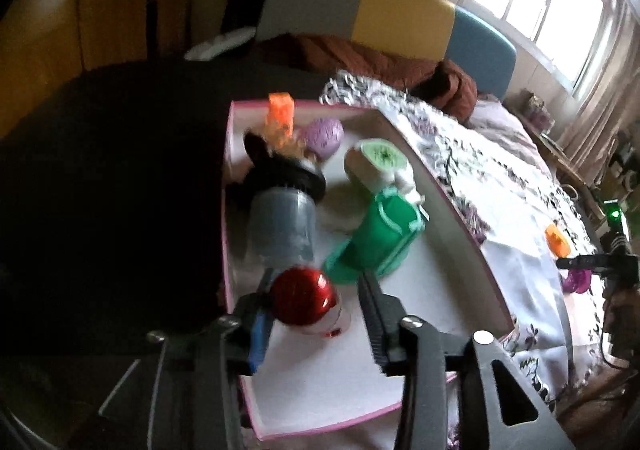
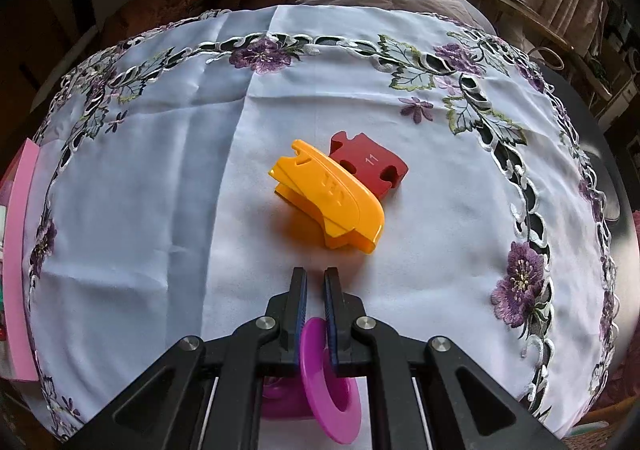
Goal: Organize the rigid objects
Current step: 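Carry the red cylinder into the tray and open the left tool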
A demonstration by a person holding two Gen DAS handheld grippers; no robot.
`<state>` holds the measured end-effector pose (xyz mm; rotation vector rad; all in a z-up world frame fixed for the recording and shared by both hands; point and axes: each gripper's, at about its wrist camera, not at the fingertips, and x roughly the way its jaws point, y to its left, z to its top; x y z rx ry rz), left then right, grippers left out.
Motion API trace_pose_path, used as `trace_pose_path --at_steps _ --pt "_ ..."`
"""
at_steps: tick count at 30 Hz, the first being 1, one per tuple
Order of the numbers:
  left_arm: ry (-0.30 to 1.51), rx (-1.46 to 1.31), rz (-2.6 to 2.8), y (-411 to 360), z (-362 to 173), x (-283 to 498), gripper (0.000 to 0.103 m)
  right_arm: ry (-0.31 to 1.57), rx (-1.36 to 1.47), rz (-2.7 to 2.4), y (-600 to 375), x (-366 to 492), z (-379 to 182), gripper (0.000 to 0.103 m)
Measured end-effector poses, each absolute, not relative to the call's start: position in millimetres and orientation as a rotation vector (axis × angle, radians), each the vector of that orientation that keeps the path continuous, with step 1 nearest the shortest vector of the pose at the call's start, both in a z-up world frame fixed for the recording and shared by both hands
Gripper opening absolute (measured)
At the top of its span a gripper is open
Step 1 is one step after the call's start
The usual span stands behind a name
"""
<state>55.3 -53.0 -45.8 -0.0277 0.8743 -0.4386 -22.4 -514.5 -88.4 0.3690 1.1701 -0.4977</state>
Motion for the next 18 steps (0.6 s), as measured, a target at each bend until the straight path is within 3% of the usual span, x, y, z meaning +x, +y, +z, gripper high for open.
trace_pose_path --at_steps 12,18 --pt "0.839 -0.18 -0.314 -13.6 -33.0 68.8 0.043 1.172 0.359 -0.501 -513.4 -21.6 -88.4 0.008" --pt "0.841 -0.123 -0.322 -23.2 -31.8 63.3 0.043 1.169 0.376 -0.498 -514.2 -22.0 -88.1 0.008"
